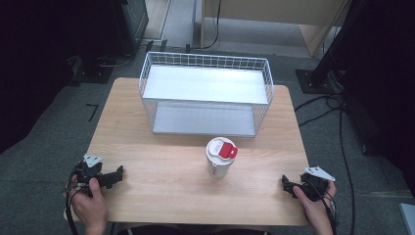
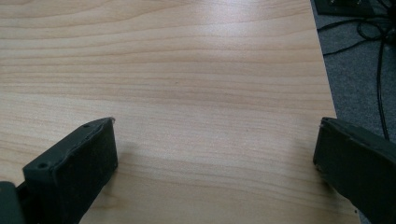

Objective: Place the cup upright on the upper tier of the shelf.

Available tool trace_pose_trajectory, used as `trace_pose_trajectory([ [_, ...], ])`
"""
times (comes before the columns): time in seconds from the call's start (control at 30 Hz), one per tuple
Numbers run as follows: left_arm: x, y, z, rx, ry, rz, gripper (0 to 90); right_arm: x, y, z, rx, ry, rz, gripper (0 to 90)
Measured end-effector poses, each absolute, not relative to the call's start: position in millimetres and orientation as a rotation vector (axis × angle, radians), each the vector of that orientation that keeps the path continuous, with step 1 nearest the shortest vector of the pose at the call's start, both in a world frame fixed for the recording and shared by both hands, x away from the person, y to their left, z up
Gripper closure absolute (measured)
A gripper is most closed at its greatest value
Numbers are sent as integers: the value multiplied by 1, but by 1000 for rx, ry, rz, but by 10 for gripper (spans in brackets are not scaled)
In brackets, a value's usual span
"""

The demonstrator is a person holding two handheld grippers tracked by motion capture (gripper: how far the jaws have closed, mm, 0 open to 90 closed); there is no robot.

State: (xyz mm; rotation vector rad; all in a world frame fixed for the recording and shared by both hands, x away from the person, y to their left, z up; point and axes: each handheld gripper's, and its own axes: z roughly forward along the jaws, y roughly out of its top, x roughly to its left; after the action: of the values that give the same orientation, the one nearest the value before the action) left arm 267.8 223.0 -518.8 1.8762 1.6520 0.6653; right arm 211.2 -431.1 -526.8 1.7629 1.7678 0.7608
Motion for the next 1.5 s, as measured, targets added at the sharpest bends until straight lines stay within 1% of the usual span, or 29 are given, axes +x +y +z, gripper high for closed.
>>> trace_pose_trajectory([
  [0.17, 269, 223, -519, 1874, 1654, 667, 0, 211, -431, -527, 1763, 1768, 761, 3],
  [0.23, 269, 223, -519, 1875, 1655, 667, 0, 211, -429, -526, 1753, 1767, 770, 35],
  [0.3, 269, 223, -519, 1878, 1652, 665, 0, 210, -422, -526, 1725, 1795, 781, 41],
  [0.77, 269, 223, -519, 1878, 1652, 665, 0, 216, -388, -512, 1670, 1859, 833, 40],
  [0.93, 269, 223, -519, 1880, 1651, 665, 0, 219, -369, -504, 1627, 1897, 885, 40],
  [1.17, 269, 223, -519, 1880, 1651, 665, 0, 225, -354, -501, 1582, 1947, 914, 40],
  [1.5, 269, 223, -519, 1880, 1651, 665, 0, 234, -322, -497, 1498, 1993, 967, 38],
])
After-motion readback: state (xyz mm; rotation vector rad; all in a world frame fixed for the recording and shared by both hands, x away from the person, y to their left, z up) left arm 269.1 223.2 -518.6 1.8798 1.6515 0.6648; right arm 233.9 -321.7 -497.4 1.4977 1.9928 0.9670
